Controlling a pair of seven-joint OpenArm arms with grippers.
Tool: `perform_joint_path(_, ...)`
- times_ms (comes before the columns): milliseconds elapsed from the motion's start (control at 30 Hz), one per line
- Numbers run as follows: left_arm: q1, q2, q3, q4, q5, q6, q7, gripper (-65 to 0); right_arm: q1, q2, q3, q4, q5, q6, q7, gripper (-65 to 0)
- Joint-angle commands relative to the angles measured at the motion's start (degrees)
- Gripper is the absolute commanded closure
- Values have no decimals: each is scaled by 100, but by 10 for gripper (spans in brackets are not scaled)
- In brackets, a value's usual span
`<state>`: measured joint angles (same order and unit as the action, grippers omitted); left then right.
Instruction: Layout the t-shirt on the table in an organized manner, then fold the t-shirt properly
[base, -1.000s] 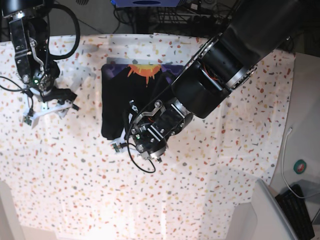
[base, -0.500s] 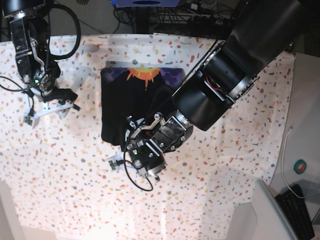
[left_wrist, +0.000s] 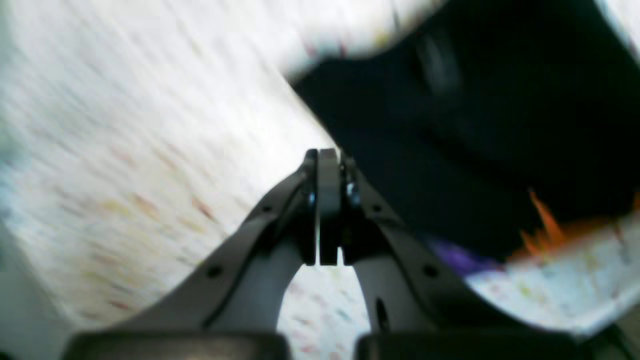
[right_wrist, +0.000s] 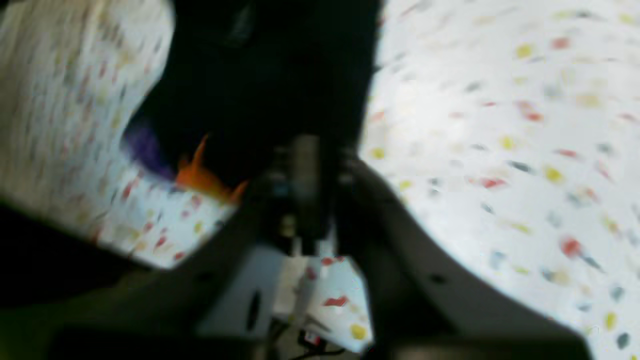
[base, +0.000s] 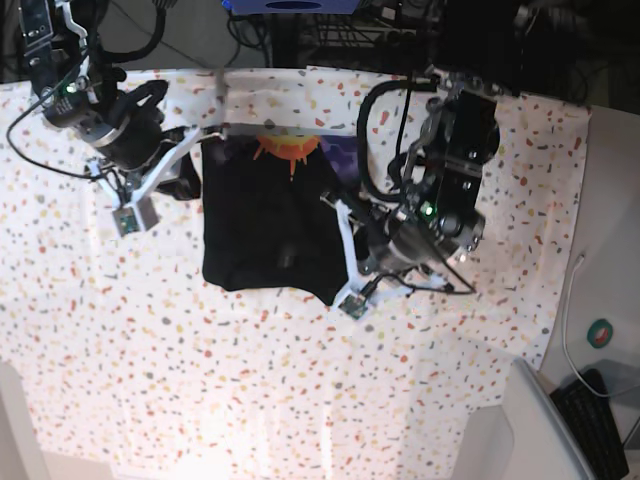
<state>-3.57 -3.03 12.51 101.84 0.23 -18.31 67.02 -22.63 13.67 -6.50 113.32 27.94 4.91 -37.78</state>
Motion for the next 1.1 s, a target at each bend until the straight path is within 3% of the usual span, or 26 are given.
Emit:
perform_joint_path(0, 124, 52, -104, 229, -27, -2, -439, 0, 17, -123, 30, 57, 58, 261, 143, 0)
perform_joint_path(133, 986, -71, -218, 194, -19, -2, -1538, 0, 44, -440, 13, 13, 58, 437, 108, 0)
perform_joint_path(433, 1100, -45, -227, -756, -19, 15, -1643, 0, 650, -422, -550, -1472, 58, 446, 143, 0)
perform_joint_path(633, 643, -45, -254, -2092, -19, 24, -2188, 0, 993, -422, -559, -2272, 58, 446, 530, 0)
perform_joint_path(1067, 784, -36, -280, -1899, -27, 24, -2179, 0, 1169, -378, -523, -2800, 58, 446, 741, 0)
